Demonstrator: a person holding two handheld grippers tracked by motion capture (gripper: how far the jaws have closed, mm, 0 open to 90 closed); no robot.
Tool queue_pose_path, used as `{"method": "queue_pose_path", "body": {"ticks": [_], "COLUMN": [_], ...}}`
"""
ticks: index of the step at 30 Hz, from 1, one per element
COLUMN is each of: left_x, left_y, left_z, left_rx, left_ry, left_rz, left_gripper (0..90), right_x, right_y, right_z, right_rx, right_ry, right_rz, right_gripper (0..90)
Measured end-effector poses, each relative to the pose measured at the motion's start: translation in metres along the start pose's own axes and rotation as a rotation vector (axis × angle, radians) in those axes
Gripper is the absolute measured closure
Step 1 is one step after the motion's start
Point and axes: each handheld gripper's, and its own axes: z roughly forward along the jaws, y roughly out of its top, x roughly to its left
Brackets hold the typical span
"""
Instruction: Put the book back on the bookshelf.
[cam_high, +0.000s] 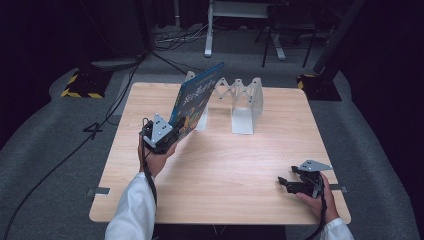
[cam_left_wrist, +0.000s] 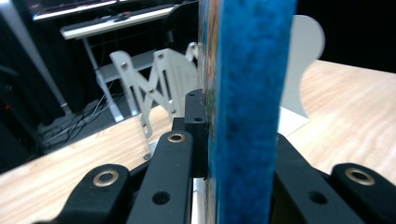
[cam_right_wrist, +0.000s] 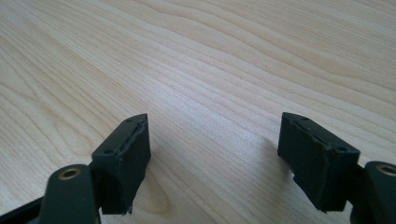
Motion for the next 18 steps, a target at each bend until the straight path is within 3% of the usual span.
{"method": "queue_pose_path", "body": {"ticks": [6, 8, 10, 18], "left_x": [0.002, 0.002, 0.002, -0.001], "left_y": [-0.012, -0.013, -0.016, -0.026], "left_z": [0.015, 0.018, 0.022, 0.039], "left_rx": [-0.034, -0.039, -0.05, -0.027], "left_ry": [0.04, 0.05, 0.059, 0.077], "left_rz": [-0.109, -0.121, -0.167, -0.213], "left_gripper": [82.8, 82.7, 82.6, 82.3], "right_x": [0.0, 0.0, 0.0, 0.001], "right_y": [0.0, 0.0, 0.0, 0.0], "right_z": [0.0, 0.0, 0.0, 0.0], "right_rx": [0.0, 0.0, 0.0, -0.005], "right_ry": [0.001, 0.0, 0.001, 0.0], "right_rz": [0.0, 0.0, 0.0, -0.005], "right_gripper": [26.0, 26.0, 26.0, 27.3]}}
